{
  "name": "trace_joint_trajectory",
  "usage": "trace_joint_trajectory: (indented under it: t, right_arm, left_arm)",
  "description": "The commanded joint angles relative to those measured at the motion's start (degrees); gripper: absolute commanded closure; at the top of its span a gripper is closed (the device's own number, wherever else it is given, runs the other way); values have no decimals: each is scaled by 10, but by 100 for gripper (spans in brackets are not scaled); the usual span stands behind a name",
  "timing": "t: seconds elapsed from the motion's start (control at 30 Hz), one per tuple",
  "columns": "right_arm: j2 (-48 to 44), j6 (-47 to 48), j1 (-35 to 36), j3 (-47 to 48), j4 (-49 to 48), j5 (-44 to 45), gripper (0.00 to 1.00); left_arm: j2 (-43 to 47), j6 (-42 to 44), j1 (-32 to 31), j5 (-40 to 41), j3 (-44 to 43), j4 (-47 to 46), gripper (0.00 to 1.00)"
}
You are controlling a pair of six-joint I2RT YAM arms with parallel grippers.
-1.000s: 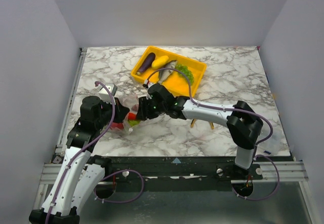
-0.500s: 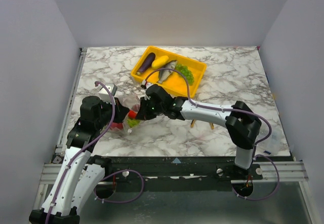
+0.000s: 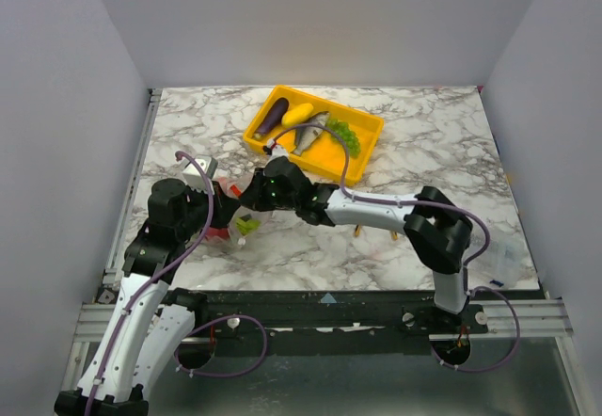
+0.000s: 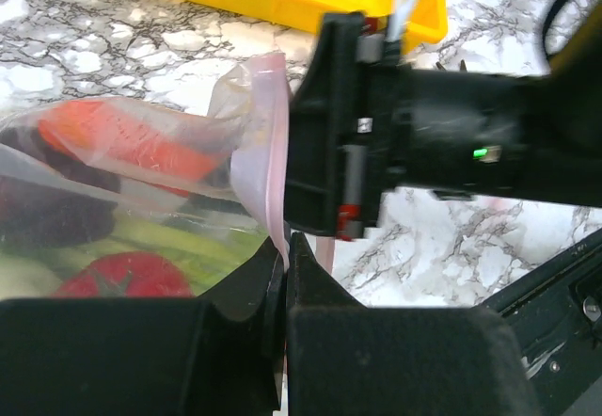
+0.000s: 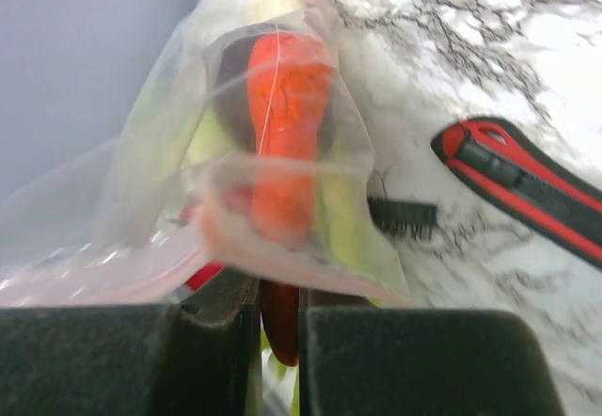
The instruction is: Place the food in the zip-top bag and seal the zipper
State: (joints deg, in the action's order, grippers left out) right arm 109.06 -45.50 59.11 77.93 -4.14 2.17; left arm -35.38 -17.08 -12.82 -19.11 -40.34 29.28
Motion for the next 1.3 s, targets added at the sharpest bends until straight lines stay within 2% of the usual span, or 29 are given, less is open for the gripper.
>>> trace_joint_trajectory:
  t: [0.0, 0.03, 0.07, 0.1, 0.27, 0.43, 0.6, 0.67, 0.7, 0.83, 0.9, 1.03, 1.17, 1.27]
  right_arm:
    - [68, -6, 16, 26, -108, -6, 93]
    - [69, 1, 17, 30, -107, -8, 73]
    - [67, 1, 17, 28, -101, -9, 62]
    - [60, 0, 18, 20, -100, -8, 57]
    - [-4, 21, 17, -26, -59, -5, 47]
    - [-98, 63, 7, -72, 30, 62, 46]
    - [-160, 118, -43, -80, 112, 136, 47]
    - [-167, 140, -78, -73, 130, 153, 43]
    - [-166, 149, -94, -67, 137, 167, 35]
    - [-120, 225, -168, -21, 153, 217, 12]
    - [-70, 260, -205, 18, 166, 225, 7]
    - [17, 297, -281, 80, 164, 179, 4]
    - [96, 353, -310, 146, 154, 168, 0]
    - [158, 362, -320, 222, 191, 171, 0]
  left_arm:
    - [16, -1, -2, -22, 6, -27, 100]
    - [15, -1, -2, -20, 5, -24, 100]
    - [14, -1, -2, -18, 4, -23, 100]
    - [14, -1, -2, -17, 4, -22, 100]
    - [17, -3, -2, -7, 2, -19, 100]
    - [15, -3, -2, -1, 1, -15, 100]
    - [8, -2, -2, -2, -1, -16, 100]
    - [7, -2, -2, -2, -1, -15, 100]
    - [7, -2, -2, -1, -1, -15, 100]
    - [8, -1, -2, 1, 0, -15, 100]
    - [8, -1, -2, 2, 0, -15, 100]
    - [7, -2, -2, -3, 1, -16, 100]
    - [5, -2, -2, -7, 2, -16, 100]
    - [4, -2, -2, -6, 2, -16, 100]
